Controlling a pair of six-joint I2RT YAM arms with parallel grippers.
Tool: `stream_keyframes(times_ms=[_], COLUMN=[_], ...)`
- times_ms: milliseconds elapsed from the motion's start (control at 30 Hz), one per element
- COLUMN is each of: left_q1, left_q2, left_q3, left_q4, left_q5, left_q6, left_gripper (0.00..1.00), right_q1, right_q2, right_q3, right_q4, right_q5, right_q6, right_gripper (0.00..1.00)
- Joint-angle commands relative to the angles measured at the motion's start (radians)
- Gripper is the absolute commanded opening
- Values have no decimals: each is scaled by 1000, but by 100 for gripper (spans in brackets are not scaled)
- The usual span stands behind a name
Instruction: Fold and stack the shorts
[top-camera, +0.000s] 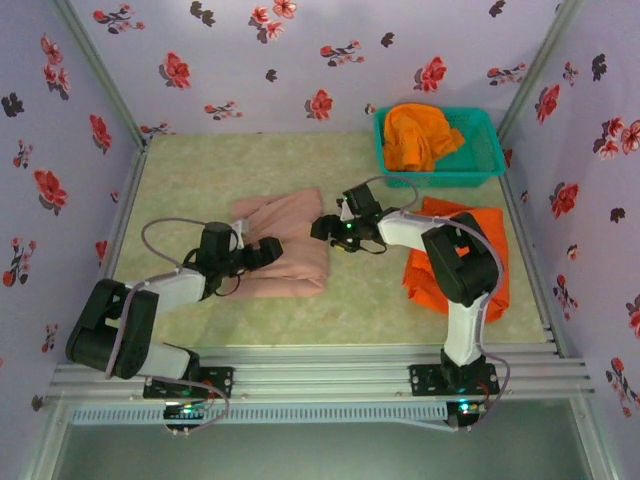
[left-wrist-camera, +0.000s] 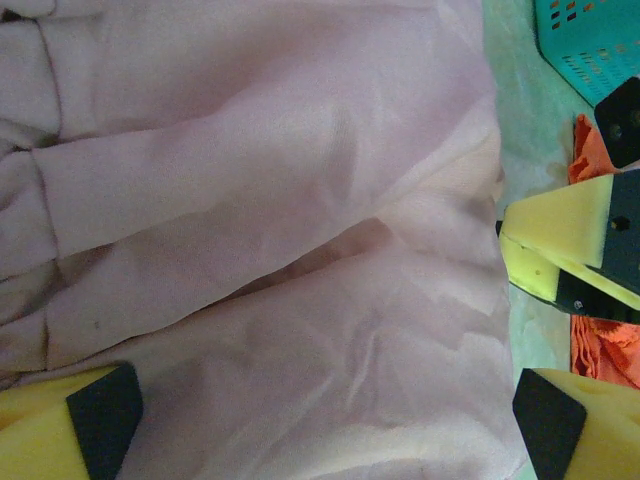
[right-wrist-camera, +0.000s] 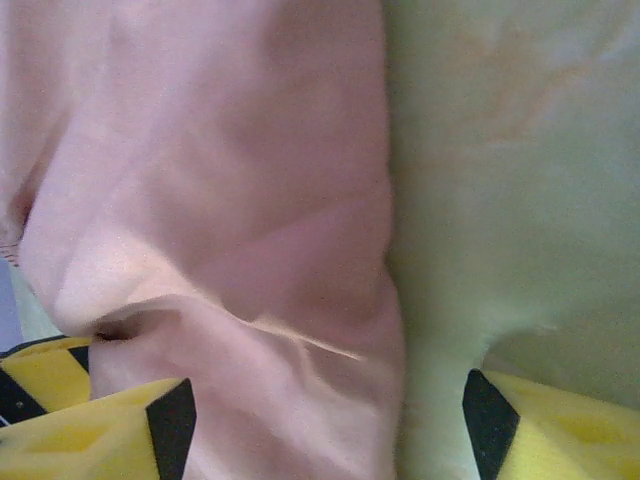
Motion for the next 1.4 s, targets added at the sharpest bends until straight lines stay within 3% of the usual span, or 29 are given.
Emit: stream_keyframes(times_ms=[0,300,567,700,1033,1367], left_q1=[-2,-1,1,9,19,20], left_q2=[32,26,-124,-239,-407,-394], left_q3=[-34,-35,-24,7,39,10], left_q4=[-49,-39,-44,-86,-191,-137], left_q5=[-45,-45,-43,-48,-87,-86], left_q6=[21,17,-6,-15,9,-18], left_gripper=[99,99,99,99,99,99], right_q1=[21,53,56,56,-10,-158], right_q2=[40,88,28,-49,-242,-428], right_q3=[34,60,57,84,288,370], right_q4=[49,125,85,-65,-797,-1110], right_q5=[-24,-43,15,83,382,537], right_q6=[43,104,68,-28,-381,-564], right_gripper=[71,59,17,0,0,0])
